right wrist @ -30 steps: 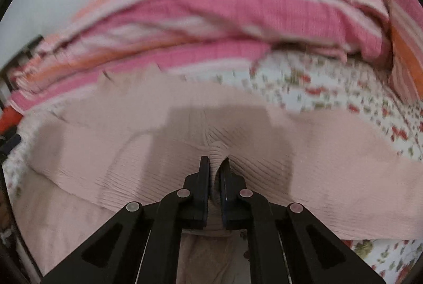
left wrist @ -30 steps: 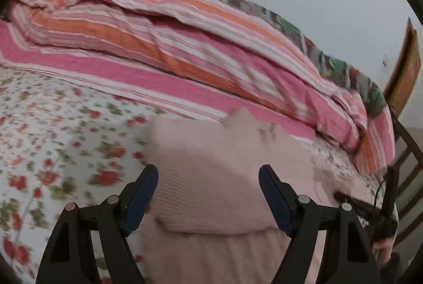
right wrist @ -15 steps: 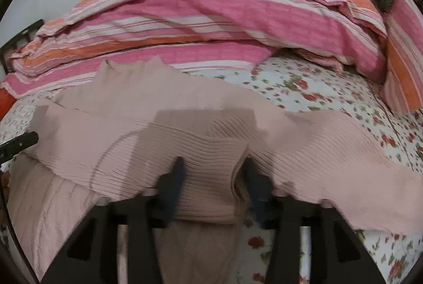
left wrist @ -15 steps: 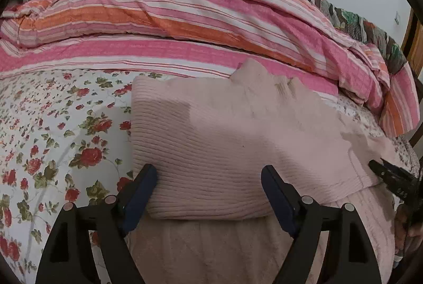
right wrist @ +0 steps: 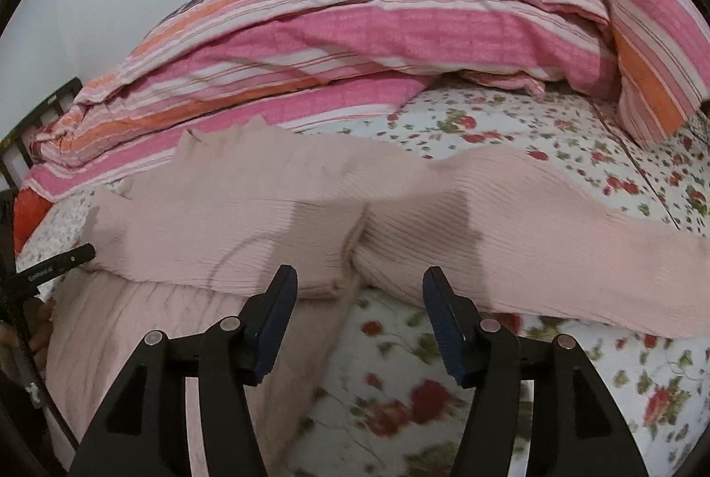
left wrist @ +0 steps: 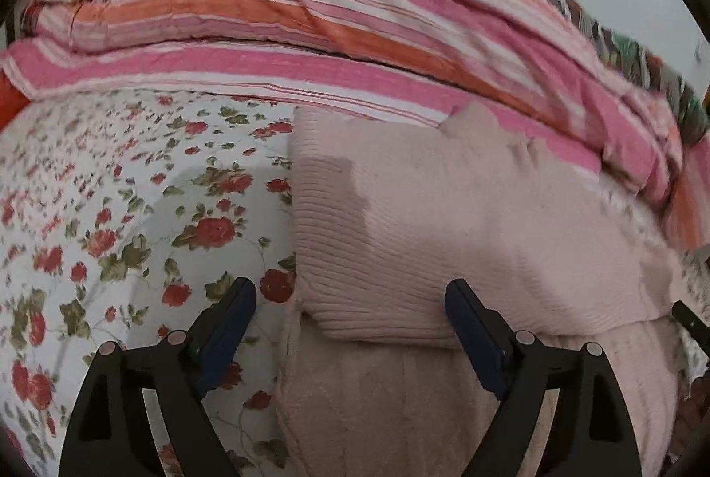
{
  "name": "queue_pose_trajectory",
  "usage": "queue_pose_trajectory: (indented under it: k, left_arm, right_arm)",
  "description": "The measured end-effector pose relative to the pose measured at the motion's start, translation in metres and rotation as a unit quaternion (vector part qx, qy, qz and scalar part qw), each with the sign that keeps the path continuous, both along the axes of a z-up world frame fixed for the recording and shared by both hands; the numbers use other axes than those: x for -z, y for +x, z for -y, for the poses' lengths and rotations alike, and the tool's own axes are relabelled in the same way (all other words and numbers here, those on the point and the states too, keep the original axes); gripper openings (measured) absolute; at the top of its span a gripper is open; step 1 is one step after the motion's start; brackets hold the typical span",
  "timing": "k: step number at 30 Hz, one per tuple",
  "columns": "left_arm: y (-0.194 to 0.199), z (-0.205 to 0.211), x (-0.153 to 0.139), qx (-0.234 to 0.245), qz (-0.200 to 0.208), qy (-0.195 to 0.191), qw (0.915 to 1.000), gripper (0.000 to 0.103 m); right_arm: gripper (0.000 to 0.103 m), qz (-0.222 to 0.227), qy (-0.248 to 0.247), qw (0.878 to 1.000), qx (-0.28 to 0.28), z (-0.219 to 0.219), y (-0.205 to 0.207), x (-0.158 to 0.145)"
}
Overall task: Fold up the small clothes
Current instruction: 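Grasp the other sleeve with the right gripper and fold it across the body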
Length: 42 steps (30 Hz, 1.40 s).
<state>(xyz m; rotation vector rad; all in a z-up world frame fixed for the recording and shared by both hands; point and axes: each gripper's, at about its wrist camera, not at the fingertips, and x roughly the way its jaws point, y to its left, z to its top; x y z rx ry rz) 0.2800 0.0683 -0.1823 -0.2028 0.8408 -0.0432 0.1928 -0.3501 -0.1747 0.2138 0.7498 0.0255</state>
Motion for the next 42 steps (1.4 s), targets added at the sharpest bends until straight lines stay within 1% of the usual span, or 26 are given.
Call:
queue_pose_trajectory:
  k: [4, 7, 9, 10, 11, 14, 17, 19, 22, 26, 28, 30, 31, 32, 33, 34, 36, 38, 40, 42]
  left_arm:
    - [-0.002, 0.0, 0.0, 0.0, 0.005, 0.0, 1.0, 0.086]
    - [-0.002, 0.002, -0.001, 0.002, 0.006, -0.002, 1.0, 0.086]
    - [-0.002, 0.001, -0.002, 0.004, 0.009, -0.011, 0.9999, 0.086]
    - [-0.002, 0.0, -0.002, 0.003, 0.011, -0.014, 0.9998, 0.086]
    - [-0.002, -0.001, -0.002, 0.004, 0.012, -0.018, 0.9998, 0.086]
    - [-0.002, -0.001, -0.002, 0.008, 0.013, -0.025, 0.9996, 0.086]
    - [-0.002, 0.0, -0.001, 0.012, 0.013, -0.025, 0.9995, 0.086]
    - [-0.002, 0.001, -0.001, 0.015, 0.013, -0.027, 0.9994, 0.086]
    - [0.0, -0.001, 0.001, 0.018, 0.012, -0.034, 0.9992, 0.086]
    - [0.002, 0.003, 0.002, 0.021, 0.011, -0.022, 0.9995, 0.086]
    - [0.003, 0.005, 0.002, 0.025, 0.01, -0.019, 0.9995, 0.086]
    - [0.004, 0.004, 0.002, 0.026, 0.01, -0.021, 0.9994, 0.086]
    - [0.004, 0.003, 0.002, 0.026, 0.01, -0.023, 0.9993, 0.086]
    - [0.004, 0.002, 0.002, 0.026, 0.011, -0.025, 0.9993, 0.086]
    - [0.003, 0.001, 0.002, 0.026, 0.011, -0.026, 0.9993, 0.086]
    - [0.003, 0.001, 0.002, 0.026, 0.012, -0.027, 0.9992, 0.086]
    - [0.003, 0.0, 0.002, 0.026, 0.012, -0.028, 0.9992, 0.086]
    - [0.003, -0.001, 0.002, 0.027, 0.013, -0.031, 0.9991, 0.086]
    - [0.002, -0.003, 0.001, 0.026, 0.015, -0.038, 0.9988, 0.086]
    - [-0.001, -0.008, 0.0, 0.022, 0.02, -0.057, 0.998, 0.086]
  right_arm:
    - [0.058, -0.009, 0.0, 0.999, 0.045, 0.032, -0.005, -0.014]
    - [0.058, -0.008, 0.01, 0.997, 0.074, 0.068, -0.019, -0.023]
    - [0.064, -0.006, 0.0, 0.995, 0.097, 0.094, -0.035, -0.026]
    - [0.071, -0.004, -0.002, 0.994, 0.112, 0.108, -0.044, -0.025]
    - [0.074, -0.003, -0.001, 0.991, 0.132, 0.125, -0.056, -0.021]
    - [0.074, -0.01, 0.019, 0.986, 0.166, 0.163, -0.08, -0.007]
    - [0.074, -0.025, 0.04, 0.982, 0.183, 0.194, -0.098, 0.016]
    - [0.074, -0.013, 0.057, 0.981, 0.184, 0.209, -0.108, 0.026]
    - [0.074, 0.015, 0.084, 0.979, 0.188, 0.225, -0.116, 0.03]
    - [0.074, 0.019, 0.111, 0.97, 0.215, 0.241, -0.11, 0.029]
    - [0.074, 0.022, 0.109, 0.967, 0.228, 0.245, -0.11, 0.027]
    - [0.067, 0.026, 0.095, 0.965, 0.241, 0.248, -0.106, 0.025]
    - [0.05, 0.024, 0.08, 0.964, 0.254, 0.25, -0.104, 0.024]
    - [0.022, 0.019, 0.063, 0.962, 0.267, 0.252, -0.1, 0.024]
    - [0.009, 0.012, 0.05, 0.961, 0.273, 0.254, -0.097, 0.025]
    - [0.007, 0.006, 0.051, 0.961, 0.27, 0.256, -0.094, 0.026]
    - [0.006, 0.011, 0.048, 0.96, 0.275, 0.256, -0.094, 0.02]
    - [0.006, 0.02, 0.022, 0.96, 0.277, 0.247, -0.091, 0.006]
    - [0.006, 0.037, -0.007, 0.96, 0.276, 0.234, -0.088, -0.016]
    - [0.006, 0.055, -0.024, 0.962, 0.268, 0.219, -0.082, -0.038]
